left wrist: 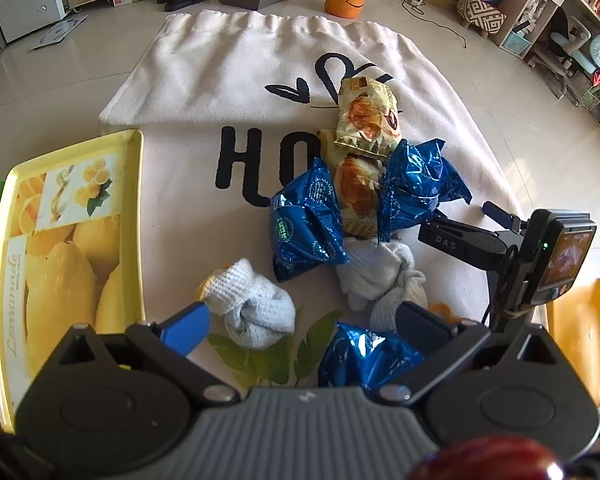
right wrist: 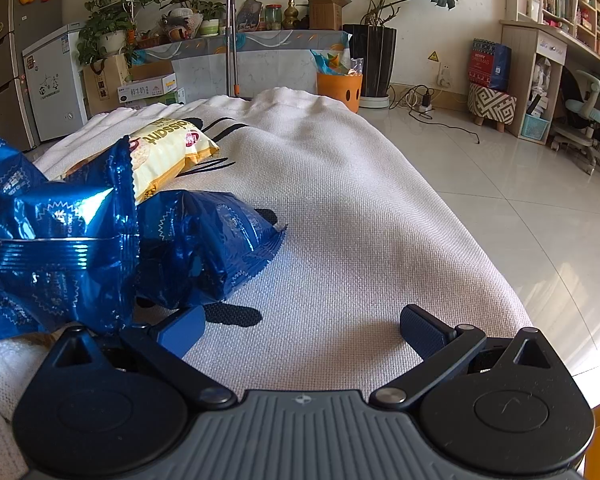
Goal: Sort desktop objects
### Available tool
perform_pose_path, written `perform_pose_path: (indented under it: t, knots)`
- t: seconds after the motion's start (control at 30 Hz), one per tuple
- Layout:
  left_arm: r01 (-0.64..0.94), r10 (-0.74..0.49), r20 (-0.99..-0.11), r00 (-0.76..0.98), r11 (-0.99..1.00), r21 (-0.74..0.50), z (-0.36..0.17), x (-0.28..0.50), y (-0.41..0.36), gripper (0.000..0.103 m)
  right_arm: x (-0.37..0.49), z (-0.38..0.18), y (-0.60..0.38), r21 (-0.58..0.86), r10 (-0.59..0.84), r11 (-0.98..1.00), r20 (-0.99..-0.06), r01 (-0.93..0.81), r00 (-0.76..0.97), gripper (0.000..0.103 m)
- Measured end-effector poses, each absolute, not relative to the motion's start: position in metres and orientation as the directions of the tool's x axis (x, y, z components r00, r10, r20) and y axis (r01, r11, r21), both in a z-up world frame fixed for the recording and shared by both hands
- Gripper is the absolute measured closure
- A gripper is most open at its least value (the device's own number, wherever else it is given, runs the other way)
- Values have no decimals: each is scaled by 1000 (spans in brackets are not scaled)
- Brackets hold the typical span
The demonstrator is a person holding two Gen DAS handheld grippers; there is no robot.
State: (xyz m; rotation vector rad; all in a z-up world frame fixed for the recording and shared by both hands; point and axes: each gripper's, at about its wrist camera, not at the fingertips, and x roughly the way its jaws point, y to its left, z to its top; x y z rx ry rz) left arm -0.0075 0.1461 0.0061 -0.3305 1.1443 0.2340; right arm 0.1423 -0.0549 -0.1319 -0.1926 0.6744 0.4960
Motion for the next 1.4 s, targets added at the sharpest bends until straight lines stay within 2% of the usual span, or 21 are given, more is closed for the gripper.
perform_pose_path:
  t: [0.23,0.37,0.9,0.97,1.2,1.33,1.4]
  knots:
    - [-322,-16,-930,368,936,-143,-6,-10,133,1,142,-131,-54,-13,377,867,-639,-499,670,0]
    - [-275,4,-932,362,956,-102,-10,-10,122,1,142,-131,-54,-13,377,866,-639,-499,670,0]
    - [-268,-7,-957,289,959,-88,-36,-2,112,1,141,-131,-54,-13,376,866,-641,-500,669,0]
    - [-268,-4,-958,285,960,-83,-37,-1,112,1,141,-127,-54,-14,366,866,-664,-500,652,0]
    - [-264,13,-956,292,962,-68,-36,-1,110,1,149,-111,-53,-10,248,886,-835,-464,492,0]
    - [-263,20,-948,316,962,-67,-30,-4,109,1,142,-95,-62,-53,149,921,-867,-386,476,0]
    - [-263,21,-944,328,962,-70,-26,-7,110,1,136,-83,-65,-64,150,917,-858,-393,491,0]
